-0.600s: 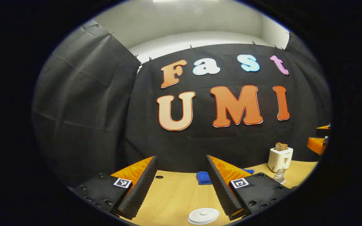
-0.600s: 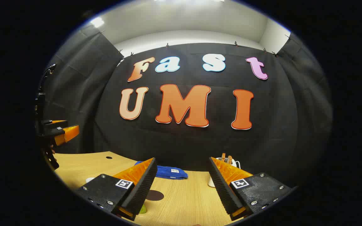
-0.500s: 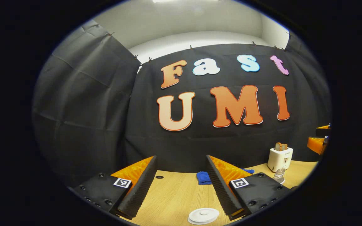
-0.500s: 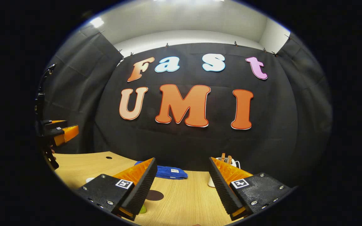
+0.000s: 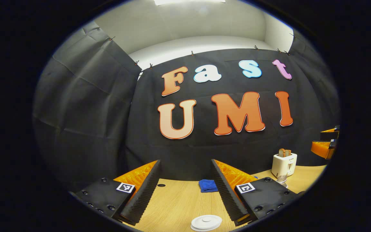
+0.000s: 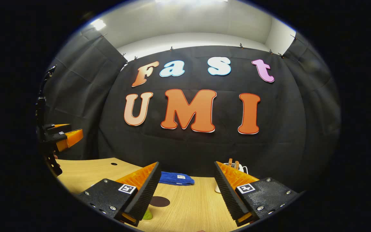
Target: Open the teacup lid with one hand, grasp the water bottle and pour water into the teacup with the other hand; after pouring, place the water bottle on the coaster and then close the teacup lid.
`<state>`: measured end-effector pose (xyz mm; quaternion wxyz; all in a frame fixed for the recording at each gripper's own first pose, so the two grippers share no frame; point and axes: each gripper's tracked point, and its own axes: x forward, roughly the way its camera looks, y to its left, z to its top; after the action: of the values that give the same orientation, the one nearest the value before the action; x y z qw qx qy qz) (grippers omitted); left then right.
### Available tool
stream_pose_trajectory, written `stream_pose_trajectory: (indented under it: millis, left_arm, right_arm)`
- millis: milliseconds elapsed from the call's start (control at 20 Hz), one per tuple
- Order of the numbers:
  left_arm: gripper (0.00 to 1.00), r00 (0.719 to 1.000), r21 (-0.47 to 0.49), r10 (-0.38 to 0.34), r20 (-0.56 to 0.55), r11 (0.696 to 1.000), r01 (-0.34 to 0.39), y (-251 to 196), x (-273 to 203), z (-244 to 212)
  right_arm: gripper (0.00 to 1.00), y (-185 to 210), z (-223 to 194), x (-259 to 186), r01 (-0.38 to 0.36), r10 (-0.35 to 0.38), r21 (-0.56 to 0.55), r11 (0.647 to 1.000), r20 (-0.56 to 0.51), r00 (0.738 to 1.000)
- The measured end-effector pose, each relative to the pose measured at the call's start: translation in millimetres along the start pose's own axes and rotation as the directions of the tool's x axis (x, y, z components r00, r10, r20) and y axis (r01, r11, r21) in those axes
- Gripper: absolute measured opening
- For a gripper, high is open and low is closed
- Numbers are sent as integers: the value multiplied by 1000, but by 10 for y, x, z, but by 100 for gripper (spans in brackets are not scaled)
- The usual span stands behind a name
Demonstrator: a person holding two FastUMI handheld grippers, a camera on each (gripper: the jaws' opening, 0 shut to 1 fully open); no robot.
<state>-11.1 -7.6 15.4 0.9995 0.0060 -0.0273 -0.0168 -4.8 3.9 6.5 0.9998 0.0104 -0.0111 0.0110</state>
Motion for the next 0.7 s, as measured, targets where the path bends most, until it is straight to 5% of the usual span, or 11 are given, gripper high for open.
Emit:
stream_pose_trajectory:
  millis: [700]
  left_arm:
    - [99,985,-82,-134,-107,989,125,-289,-39,-460]
  right_arm:
    - [98,274,-386,-58,-89,88,-3,996,-82,993]
